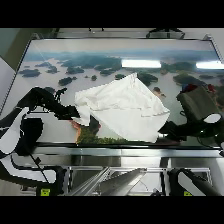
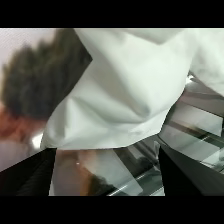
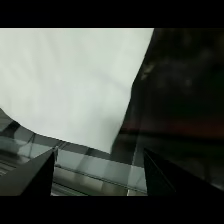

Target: Fold the shirts.

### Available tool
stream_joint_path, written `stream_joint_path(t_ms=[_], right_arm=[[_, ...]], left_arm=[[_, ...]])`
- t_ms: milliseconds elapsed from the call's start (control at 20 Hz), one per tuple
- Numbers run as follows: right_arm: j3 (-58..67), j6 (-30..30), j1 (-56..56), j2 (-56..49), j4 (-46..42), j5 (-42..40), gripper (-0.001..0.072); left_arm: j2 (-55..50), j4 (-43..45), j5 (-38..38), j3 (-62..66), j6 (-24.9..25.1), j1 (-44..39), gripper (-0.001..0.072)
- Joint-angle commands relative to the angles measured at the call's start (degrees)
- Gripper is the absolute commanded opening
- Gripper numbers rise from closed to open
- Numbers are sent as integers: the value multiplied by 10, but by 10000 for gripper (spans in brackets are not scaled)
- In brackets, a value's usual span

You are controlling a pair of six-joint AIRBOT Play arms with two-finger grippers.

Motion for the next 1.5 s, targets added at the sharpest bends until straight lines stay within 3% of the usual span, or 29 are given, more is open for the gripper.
stream_joint_path(t_ms=[0, 100, 150, 200, 250, 300, 350, 400, 450, 700, 1000, 1200, 1450], right_arm=[[-84, -31, 57, -1, 82, -101, 602], [-84, -19, 107, -24, 90, -144, 602], [-84, -19, 125, -38, 102, -158, 602], [-83, -26, 140, -55, 125, -167, 599], [-83, -47, 147, -70, 153, -169, 499], [-83, -80, 150, -81, 184, -169, 305], [-83, -110, 149, -85, 216, -163, 151], [-79, -134, 148, -81, 243, -153, 56], [-68, -148, 149, -73, 254, -132, 22], [56, -109, 112, 62, 254, 7, 22], [264, -71, 28, 181, 250, 137, 21], [393, -44, -17, 195, 254, 178, 21], [490, -47, -18, 188, 291, 164, 21]], left_arm=[[-29, -7, -38, 10, 11, -5, 685], [-43, -7, -38, 24, 11, -18, 684], [-47, -7, -38, 30, 11, -26, 649], [-51, -7, -38, 36, 11, -35, 472], [-52, -7, -38, 41, 11, -42, 242], [-52, -7, -34, 47, 12, -47, 21], [-52, -7, -27, 57, 10, -51, 19], [-51, -8, -13, 70, 9, -54, 18], [-45, -10, 5, 83, 9, -54, 17], [86, -138, 39, 103, 27, -37, 17], [273, -181, 47, 103, 18, -36, 13], [395, -188, 20, 103, -21, -31, 12], [517, -181, -35, 118, -47, -31, 12]])
